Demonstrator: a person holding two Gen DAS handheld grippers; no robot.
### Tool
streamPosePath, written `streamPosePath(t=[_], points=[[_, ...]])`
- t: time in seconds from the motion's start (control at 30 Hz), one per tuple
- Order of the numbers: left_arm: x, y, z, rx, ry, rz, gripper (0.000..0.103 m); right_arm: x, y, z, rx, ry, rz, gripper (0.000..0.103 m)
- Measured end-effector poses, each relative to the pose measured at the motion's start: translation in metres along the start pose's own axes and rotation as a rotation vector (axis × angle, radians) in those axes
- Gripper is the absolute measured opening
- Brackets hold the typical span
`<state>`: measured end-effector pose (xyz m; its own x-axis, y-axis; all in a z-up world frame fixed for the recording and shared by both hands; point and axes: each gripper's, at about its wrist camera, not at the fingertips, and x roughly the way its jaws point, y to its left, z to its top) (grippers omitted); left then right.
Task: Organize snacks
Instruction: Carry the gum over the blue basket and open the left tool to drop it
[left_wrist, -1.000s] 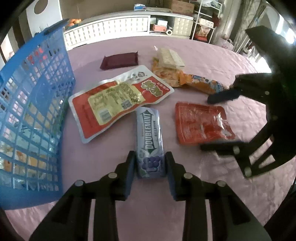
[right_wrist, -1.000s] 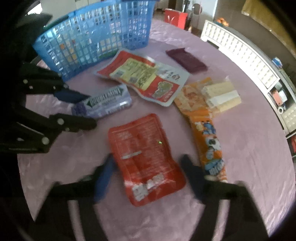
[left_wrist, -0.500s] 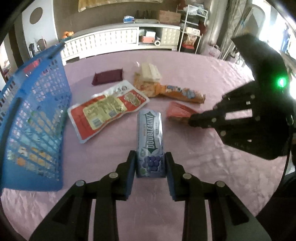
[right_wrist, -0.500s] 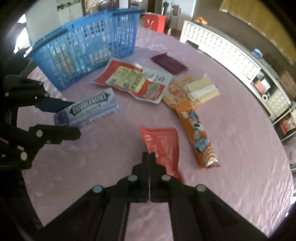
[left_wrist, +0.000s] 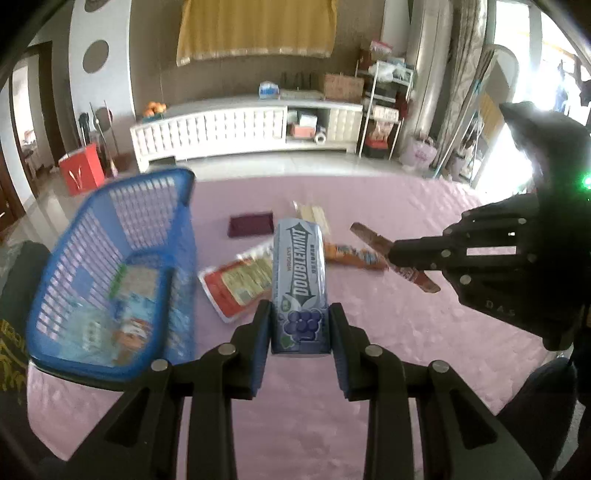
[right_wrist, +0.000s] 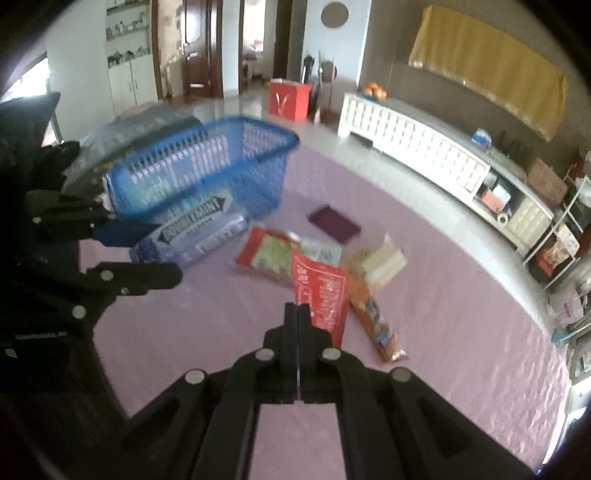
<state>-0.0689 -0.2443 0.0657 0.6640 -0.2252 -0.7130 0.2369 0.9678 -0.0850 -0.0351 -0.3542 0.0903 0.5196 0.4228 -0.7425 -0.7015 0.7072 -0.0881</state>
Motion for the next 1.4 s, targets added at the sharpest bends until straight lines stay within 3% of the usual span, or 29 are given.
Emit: streamPosePath(t=[0.27, 0.63, 0.97, 1.17, 1.4], points=[[-0.047, 0.037, 0.013, -0.030, -0.078, 0.013, 0.028, -0.015, 0.022, 0.045, 0.044, -0.096, 0.048, 0.001], [-0.071, 0.102, 0.022, -0.066, -0.093, 0.066, 0.028, 0.012, 0.072, 0.089, 0.007, -0.113, 0.094, 0.001], [-0.044, 0.159, 0.008, -0.144, -0.006, 0.067, 0.028, 0.045, 0.082, 0.099, 0.007, -0.077, 0.115, 0.002], [-0.023, 0.174, 0.001, -0.198, 0.041, 0.048, 0.020, 0.060, 0.084, 0.103, 0.000, -0.042, 0.114, 0.002], [-0.007, 0.180, -0.010, -0.214, 0.091, 0.024, 0.020, 0.065, 0.087, 0.104, 0.007, -0.029, 0.115, 0.002]])
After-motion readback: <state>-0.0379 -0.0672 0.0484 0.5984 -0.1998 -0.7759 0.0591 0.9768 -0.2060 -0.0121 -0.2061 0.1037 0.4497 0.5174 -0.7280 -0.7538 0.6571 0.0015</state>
